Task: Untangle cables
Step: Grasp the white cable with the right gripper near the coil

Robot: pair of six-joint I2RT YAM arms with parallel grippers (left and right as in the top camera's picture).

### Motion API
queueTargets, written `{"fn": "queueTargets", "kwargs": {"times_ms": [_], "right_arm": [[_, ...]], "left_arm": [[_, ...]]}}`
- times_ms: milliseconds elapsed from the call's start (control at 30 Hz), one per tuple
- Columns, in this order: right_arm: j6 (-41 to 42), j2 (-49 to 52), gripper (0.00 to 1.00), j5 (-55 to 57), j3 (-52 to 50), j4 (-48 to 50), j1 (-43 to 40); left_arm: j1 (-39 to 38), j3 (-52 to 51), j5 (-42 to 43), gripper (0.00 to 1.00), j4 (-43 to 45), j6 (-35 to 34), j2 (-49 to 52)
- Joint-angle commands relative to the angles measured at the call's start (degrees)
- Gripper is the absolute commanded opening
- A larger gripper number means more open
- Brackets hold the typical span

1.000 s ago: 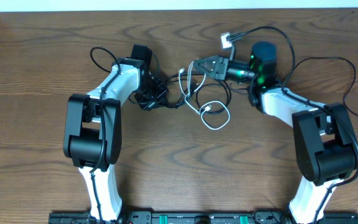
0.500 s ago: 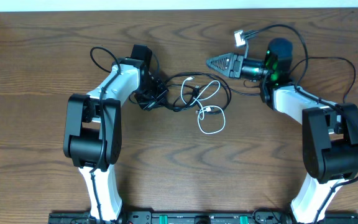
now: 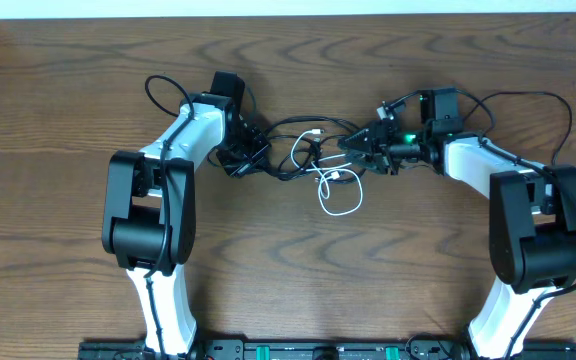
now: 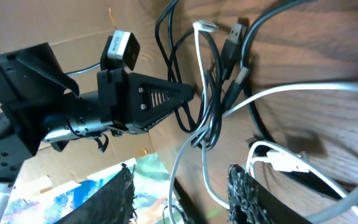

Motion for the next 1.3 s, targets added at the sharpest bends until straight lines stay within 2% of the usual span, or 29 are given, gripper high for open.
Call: {"fn": "queueTargets", "kwargs": {"times_ms": [0, 233, 333, 533, 867, 1000, 1167, 1267], "right_arm": [[-2.3, -0.1, 0.47, 0.1, 0.2, -0.3, -0.4], [-5.9, -0.1, 0.49, 5.5, 0.1, -5.9, -0.3], [-8.5, -0.1, 0.57, 9.5, 0.1, -8.8, -0.4], [-9.9, -0.1, 0.63, 9.7, 0.1, -12.7, 0.5], [-21.4, -0.1, 0.63, 10.6, 0.1, -13.2, 5.3], [-22.1, -0.1, 0.63, 8.7, 0.1, -13.3, 5.6], [-31.6, -0.1, 0.62, -0.7, 0.1, -14.1, 5.7], [-38.3, -0.1, 0.63, -1.6, 0.1, -16.5, 6.1]], "left_arm": [[0.2, 0.0, -2.2, 0.09, -0.2, 0.4, 0.7], [0.2, 0.0, -2.2, 0.09, -0.2, 0.4, 0.7], [0.2, 0.0, -2.2, 0.09, -0.2, 0.4, 0.7], [0.2, 0.0, -2.2, 0.09, 0.0, 0.4, 0.7], [0.2, 0.0, -2.2, 0.09, 0.2, 0.4, 0.7], [0.2, 0.0, -2.2, 0.09, 0.2, 0.4, 0.7], [0.2, 0.0, -2.2, 0.09, 0.2, 0.4, 0.7], [0.2, 0.0, -2.2, 0.09, 0.3, 0.4, 0.7]]}}
